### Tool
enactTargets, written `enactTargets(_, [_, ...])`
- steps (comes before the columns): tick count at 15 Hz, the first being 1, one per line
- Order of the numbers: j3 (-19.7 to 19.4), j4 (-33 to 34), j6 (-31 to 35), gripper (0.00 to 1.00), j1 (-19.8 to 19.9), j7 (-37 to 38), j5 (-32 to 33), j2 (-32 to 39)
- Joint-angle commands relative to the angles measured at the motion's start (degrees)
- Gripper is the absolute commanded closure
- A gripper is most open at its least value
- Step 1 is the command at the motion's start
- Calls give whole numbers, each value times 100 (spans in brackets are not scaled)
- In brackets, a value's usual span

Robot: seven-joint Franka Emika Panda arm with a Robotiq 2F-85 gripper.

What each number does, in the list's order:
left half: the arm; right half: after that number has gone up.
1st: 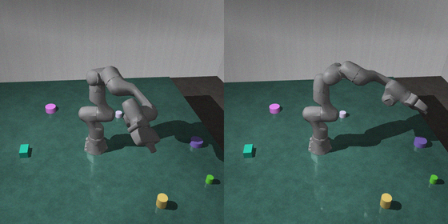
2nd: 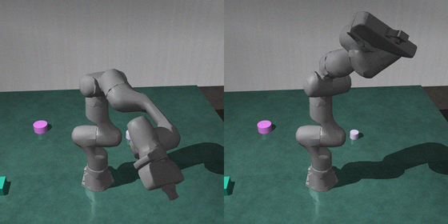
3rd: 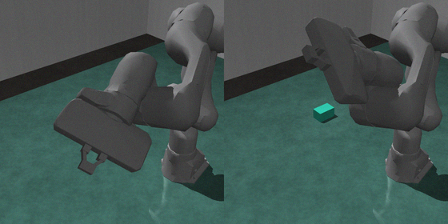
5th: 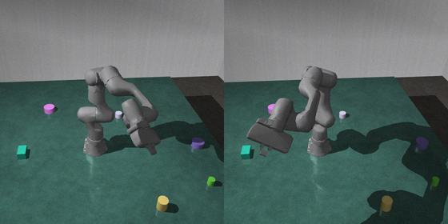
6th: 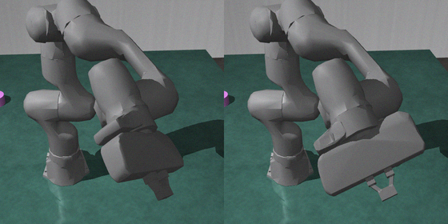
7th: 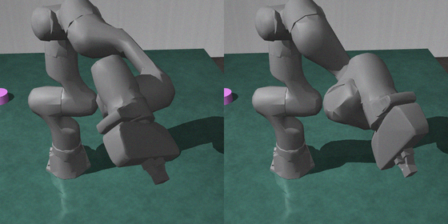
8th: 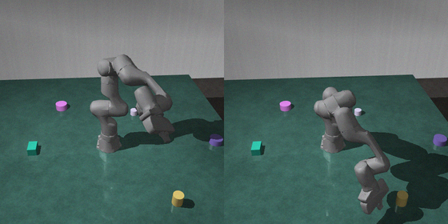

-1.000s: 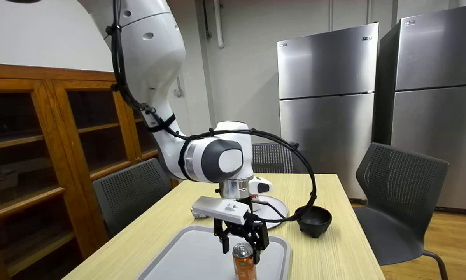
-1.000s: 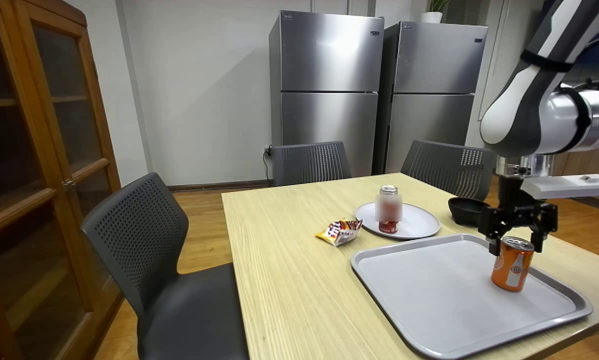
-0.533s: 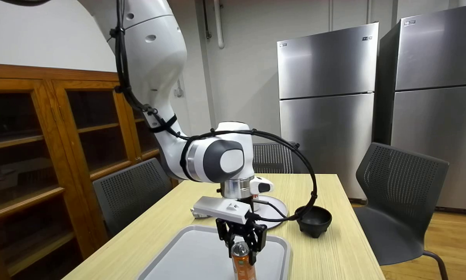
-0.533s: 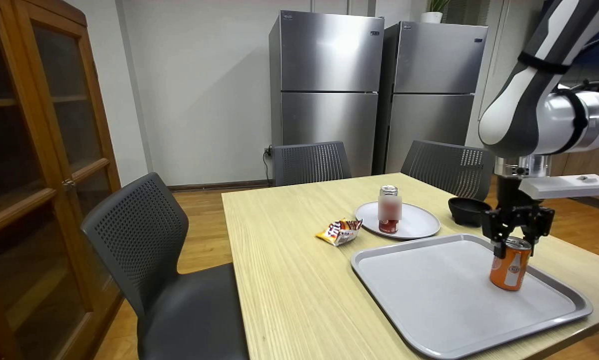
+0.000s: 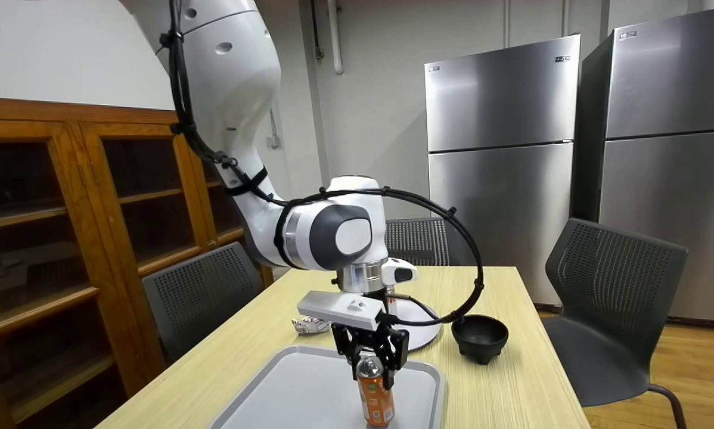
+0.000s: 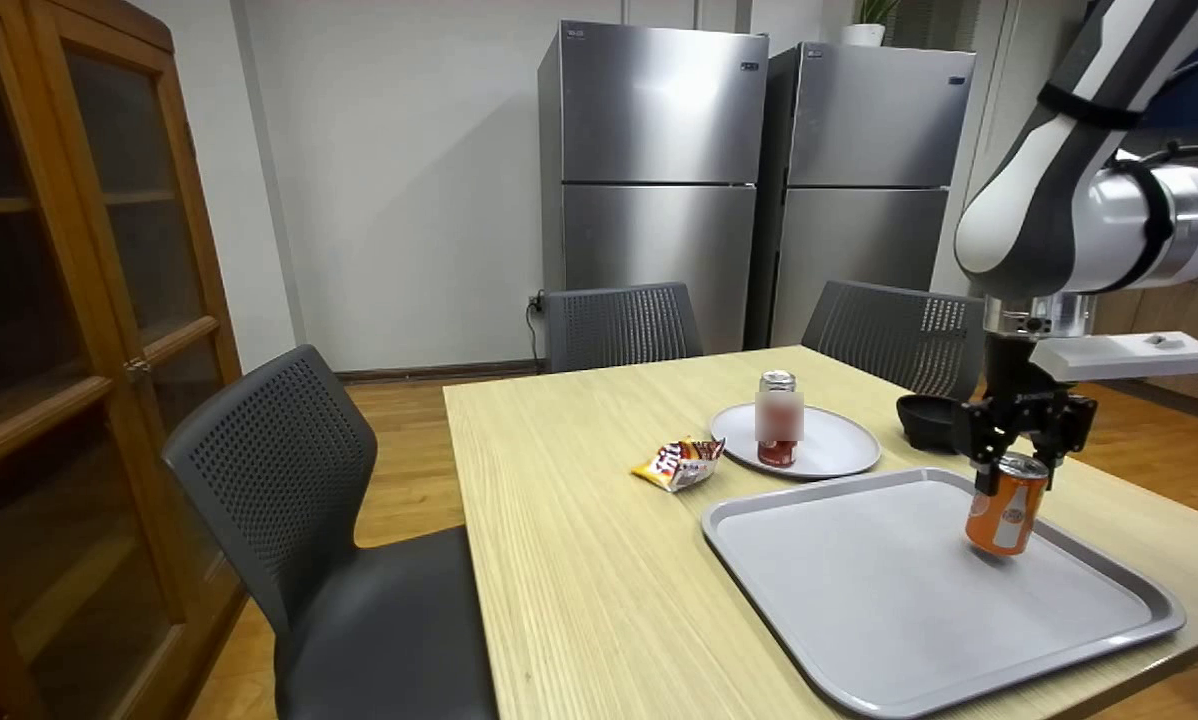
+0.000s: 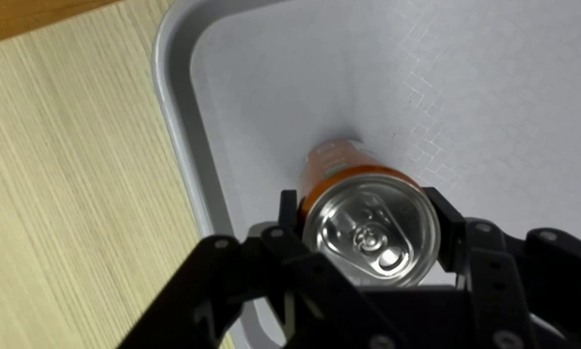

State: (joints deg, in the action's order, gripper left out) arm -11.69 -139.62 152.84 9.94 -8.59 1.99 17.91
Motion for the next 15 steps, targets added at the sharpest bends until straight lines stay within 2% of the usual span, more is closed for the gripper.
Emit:
enactTargets(1, [67, 52, -62, 62, -2, 83, 106, -287])
enactTargets(15, [540, 1427, -733, 62, 193, -432, -400, 237])
